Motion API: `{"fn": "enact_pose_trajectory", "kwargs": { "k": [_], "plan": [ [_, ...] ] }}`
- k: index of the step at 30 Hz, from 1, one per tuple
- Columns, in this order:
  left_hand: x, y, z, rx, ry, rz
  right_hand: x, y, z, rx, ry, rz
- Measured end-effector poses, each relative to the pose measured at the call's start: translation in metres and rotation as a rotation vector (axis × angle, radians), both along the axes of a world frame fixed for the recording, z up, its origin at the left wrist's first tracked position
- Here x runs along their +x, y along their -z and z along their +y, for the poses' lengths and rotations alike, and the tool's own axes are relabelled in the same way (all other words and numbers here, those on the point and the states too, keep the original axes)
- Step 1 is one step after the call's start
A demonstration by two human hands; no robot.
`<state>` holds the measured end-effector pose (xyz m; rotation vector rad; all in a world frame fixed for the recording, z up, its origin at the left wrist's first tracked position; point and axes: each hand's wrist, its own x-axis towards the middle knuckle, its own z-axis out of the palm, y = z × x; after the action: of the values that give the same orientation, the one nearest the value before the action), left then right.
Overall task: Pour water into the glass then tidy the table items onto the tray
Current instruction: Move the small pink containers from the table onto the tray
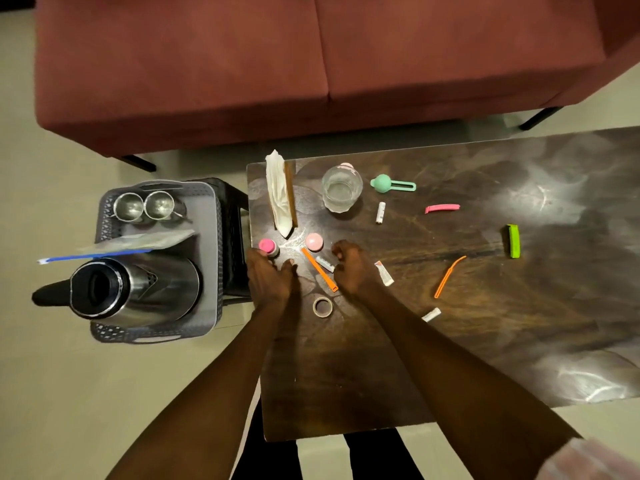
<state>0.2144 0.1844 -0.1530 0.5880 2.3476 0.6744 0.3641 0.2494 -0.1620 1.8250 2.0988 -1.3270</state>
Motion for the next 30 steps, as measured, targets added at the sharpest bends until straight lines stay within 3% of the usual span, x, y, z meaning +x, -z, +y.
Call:
{"fn": "enact_pose_trajectory", "kwargs": {
  "k": [10, 14, 30],
  "plan": [
    [-0.022, 0.019, 0.024, -0.121, -0.112, 0.062, -0.047, 0.018, 0.024, 0.038, -0.087, -0.105],
    [-0.028, 0.024, 0.022, -0.082, -0.081, 0.075, -0.054, 0.017, 0.025, 0.054, -0.058, -0.184],
    [-0.037, 0.033, 0.015, 0.146, -0.063, 0.065, -0.072, 0.013, 0.014, 0.137, -0.009, -0.14]
  ]
}}
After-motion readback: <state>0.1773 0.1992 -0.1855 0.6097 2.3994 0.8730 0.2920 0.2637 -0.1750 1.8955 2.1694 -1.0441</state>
